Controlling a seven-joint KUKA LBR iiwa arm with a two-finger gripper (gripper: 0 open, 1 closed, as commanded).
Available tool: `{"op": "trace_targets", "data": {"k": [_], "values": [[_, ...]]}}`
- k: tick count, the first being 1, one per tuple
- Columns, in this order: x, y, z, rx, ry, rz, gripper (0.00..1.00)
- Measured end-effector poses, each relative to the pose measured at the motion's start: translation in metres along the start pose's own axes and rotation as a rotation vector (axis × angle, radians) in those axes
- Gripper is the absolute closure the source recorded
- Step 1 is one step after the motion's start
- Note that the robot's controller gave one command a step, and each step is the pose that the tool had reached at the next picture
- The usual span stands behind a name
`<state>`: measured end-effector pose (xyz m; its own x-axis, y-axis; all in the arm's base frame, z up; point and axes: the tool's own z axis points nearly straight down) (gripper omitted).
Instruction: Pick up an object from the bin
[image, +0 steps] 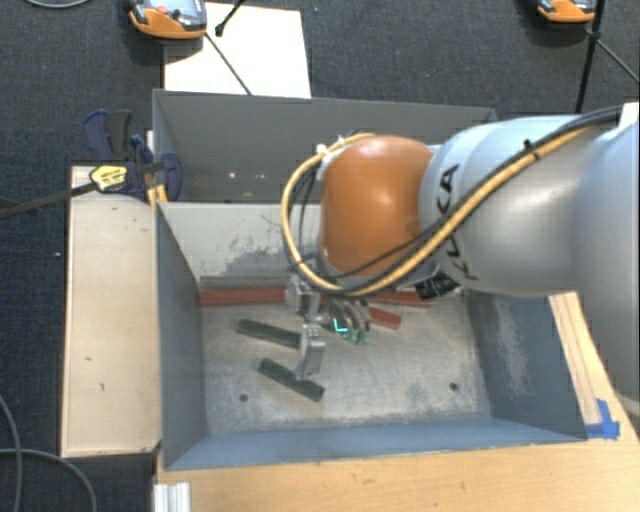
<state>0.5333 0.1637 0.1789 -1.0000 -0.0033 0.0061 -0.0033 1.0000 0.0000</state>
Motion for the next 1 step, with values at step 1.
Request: {"op": "trace_targets", "data": {"k": [1], "values": [[-0.002,-0.0008,-0.0043,-0.001,-0.008,0.004,0.0]]}}
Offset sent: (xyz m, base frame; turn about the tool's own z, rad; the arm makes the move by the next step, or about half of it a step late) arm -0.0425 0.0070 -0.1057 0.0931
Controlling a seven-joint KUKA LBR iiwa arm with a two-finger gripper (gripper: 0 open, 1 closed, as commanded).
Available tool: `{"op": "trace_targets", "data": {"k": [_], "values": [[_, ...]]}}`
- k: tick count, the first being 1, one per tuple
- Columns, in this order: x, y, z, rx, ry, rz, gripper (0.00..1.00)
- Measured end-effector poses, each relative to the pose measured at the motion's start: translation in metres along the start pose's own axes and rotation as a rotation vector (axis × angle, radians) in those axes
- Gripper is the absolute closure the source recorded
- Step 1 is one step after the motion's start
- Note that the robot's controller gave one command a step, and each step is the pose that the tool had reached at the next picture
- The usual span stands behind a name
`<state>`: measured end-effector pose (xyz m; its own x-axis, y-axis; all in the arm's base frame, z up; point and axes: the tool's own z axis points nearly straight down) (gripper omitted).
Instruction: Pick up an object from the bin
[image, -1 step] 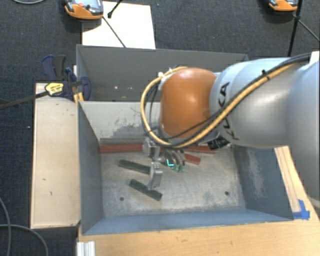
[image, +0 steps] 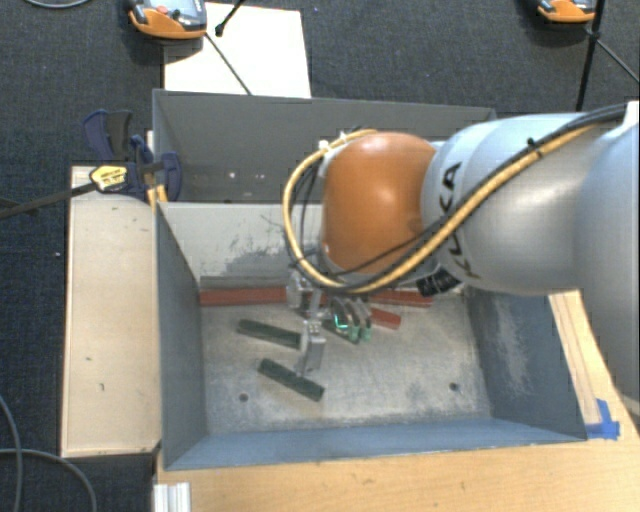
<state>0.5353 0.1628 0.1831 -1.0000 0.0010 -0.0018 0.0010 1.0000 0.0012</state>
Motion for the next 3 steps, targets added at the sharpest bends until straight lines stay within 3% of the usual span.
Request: {"op": "trace_targets", "data": {"k": [1,2,3], "values": [[0.022,0.004,0.057,-0.001,-0.005,0.047,0.0],[0.012,0.015,0.112,0.0,0.001,0.019,1.0],[0.012,0.015,0.112,0.0,0.001,0.021,1.0]]}}
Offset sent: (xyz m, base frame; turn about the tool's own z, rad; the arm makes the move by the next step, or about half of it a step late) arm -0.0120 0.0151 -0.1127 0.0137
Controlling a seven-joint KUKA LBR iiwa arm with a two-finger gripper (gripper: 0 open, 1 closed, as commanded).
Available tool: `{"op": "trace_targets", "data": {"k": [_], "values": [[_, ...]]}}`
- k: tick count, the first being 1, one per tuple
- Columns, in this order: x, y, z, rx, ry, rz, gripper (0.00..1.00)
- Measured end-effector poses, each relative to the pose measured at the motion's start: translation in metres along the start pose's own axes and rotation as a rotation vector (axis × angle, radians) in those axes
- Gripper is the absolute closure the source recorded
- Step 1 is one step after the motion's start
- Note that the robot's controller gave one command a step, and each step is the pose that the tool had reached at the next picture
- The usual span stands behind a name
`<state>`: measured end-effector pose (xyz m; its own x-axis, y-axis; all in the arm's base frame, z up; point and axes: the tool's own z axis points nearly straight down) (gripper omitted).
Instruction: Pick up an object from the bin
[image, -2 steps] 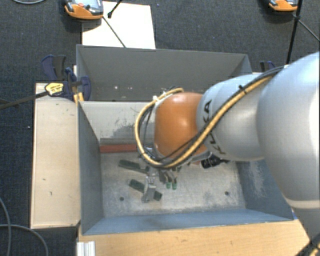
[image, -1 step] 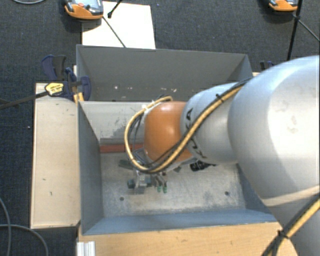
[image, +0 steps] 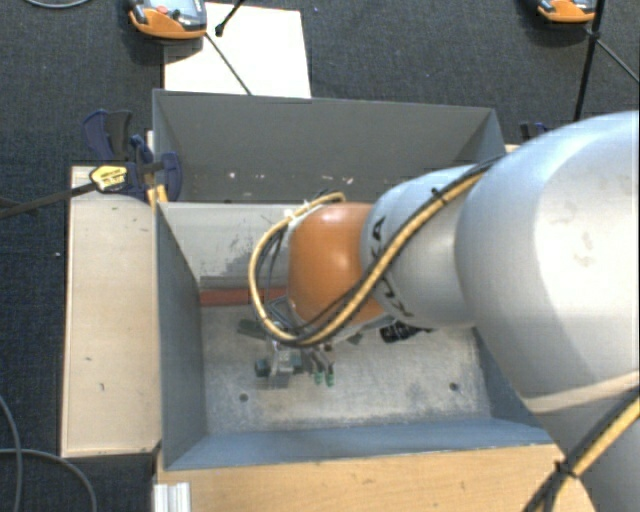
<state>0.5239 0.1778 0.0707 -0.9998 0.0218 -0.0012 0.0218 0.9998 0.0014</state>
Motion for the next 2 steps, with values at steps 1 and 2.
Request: {"op": "trace_targets", "data": {"k": [1,2], "values": [[-0.003,-0.005,-0.04,0.003,0.009,-0.028,1.0],[0.03,0.004,-0.164,0.0,0.0,0.001,1.0]]}}
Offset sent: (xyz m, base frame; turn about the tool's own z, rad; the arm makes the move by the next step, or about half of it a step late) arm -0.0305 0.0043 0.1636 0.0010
